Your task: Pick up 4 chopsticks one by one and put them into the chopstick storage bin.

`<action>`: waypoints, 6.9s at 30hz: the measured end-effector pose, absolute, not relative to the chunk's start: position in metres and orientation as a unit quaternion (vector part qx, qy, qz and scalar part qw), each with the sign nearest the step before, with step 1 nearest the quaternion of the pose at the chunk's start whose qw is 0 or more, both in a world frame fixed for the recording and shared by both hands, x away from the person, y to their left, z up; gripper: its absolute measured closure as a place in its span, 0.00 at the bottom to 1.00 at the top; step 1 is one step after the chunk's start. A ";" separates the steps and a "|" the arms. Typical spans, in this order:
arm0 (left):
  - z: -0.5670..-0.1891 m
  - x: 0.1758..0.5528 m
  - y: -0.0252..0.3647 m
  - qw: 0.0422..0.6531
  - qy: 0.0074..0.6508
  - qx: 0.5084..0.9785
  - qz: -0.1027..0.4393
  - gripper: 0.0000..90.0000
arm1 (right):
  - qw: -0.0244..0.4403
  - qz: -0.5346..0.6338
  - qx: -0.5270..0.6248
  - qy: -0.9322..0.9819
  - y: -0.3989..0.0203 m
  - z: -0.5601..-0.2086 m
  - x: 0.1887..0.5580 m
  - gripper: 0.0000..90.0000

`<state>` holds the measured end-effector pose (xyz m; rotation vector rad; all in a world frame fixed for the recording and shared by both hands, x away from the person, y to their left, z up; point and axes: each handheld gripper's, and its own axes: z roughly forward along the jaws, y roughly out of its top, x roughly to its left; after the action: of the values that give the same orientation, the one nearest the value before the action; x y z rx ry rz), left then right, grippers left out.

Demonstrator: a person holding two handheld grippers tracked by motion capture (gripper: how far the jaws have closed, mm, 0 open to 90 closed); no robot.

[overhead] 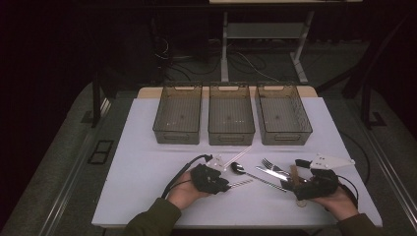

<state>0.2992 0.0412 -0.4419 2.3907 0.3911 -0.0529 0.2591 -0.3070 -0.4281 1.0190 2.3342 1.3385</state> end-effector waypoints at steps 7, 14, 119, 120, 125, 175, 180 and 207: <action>-0.437 0.299 0.044 0.369 0.150 0.917 -0.016 0.78 | 0.132 0.461 0.351 0.804 -0.307 -0.428 0.259 0.04; -0.428 0.297 0.055 0.388 0.162 0.907 -0.015 0.68 | 0.132 0.462 0.350 0.804 -0.307 -0.428 0.259 0.04; -0.445 0.265 0.092 0.364 0.182 0.913 0.007 0.94 | 0.128 0.457 0.345 0.810 -0.303 -0.430 0.259 0.04; -0.445 0.265 0.092 0.364 0.182 0.913 0.006 0.94 | 0.128 0.457 0.345 0.810 -0.303 -0.430 0.259 0.04; -0.445 0.265 0.093 0.365 0.185 0.912 0.003 0.94 | 0.108 0.466 0.346 0.807 -0.300 -0.433 0.258 0.04; -0.417 0.273 0.123 0.397 0.245 0.885 0.014 0.94 | 0.108 0.463 0.344 0.809 -0.294 -0.436 0.258 0.04; -0.414 0.274 0.129 0.401 0.250 0.881 0.016 0.94 | 0.109 0.465 0.344 0.809 -0.294 -0.435 0.259 0.04; -0.388 0.295 0.167 0.426 0.298 0.853 0.051 0.94 | 0.112 0.465 0.349 0.806 -0.297 -0.435 0.259 0.04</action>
<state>0.2952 0.1665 -0.3880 2.1312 0.7449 0.1262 0.2592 -0.2968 -0.4346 1.0242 2.3667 1.3641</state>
